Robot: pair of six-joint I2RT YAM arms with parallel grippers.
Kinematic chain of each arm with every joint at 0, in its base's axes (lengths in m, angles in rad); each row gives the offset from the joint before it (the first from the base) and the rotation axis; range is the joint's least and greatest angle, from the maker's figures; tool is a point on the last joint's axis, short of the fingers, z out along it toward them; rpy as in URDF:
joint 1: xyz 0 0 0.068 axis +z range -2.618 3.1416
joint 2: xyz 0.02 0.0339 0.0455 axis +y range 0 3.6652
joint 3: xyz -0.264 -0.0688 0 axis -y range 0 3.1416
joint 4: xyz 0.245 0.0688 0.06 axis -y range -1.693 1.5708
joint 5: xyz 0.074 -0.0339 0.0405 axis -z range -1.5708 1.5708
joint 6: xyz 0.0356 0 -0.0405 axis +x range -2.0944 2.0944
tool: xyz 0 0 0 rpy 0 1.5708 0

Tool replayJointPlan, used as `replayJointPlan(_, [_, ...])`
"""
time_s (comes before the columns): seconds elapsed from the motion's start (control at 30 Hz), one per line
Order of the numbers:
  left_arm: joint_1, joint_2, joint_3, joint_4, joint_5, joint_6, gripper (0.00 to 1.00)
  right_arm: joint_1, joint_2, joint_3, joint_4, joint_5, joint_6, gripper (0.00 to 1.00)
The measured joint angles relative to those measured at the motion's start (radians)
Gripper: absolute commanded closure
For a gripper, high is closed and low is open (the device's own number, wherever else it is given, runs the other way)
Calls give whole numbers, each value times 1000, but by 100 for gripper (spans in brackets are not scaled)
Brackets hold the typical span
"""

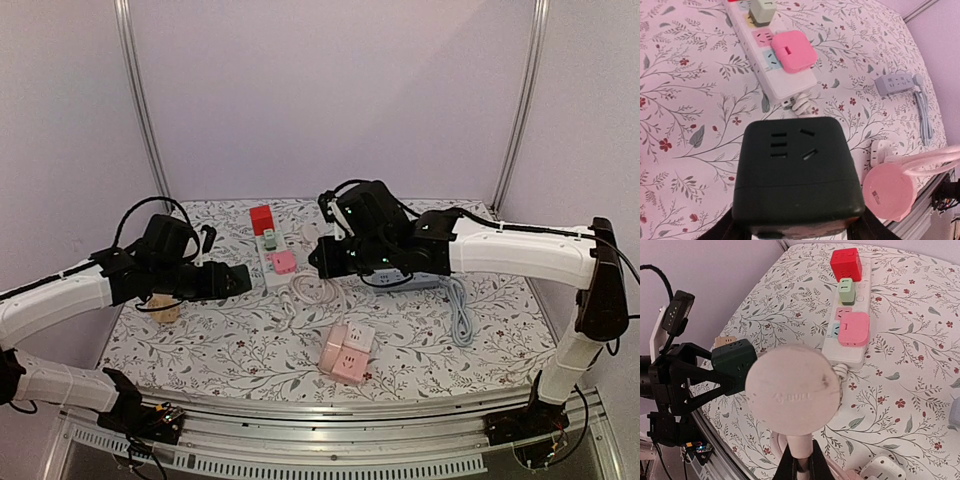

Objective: Pull the plug off the socket

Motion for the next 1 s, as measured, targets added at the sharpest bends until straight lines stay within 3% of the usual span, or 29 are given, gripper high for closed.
replayJointPlan(0.33, [7,-66,-6,-98,-141,-10,92,-12,-75,6,-74,67,3,100])
replayJointPlan(0.43, [59,-112,-40,-121,-170,-47,91,-12,-79,4,-78,73,15,100])
replayJointPlan(0.6, [212,-129,-150,-161,-158,-110,91,-12,-86,-8,-77,79,19,100])
replayJointPlan(1.0, [348,-119,-234,-157,-56,-148,82,-12,-106,-31,-77,87,21,100])
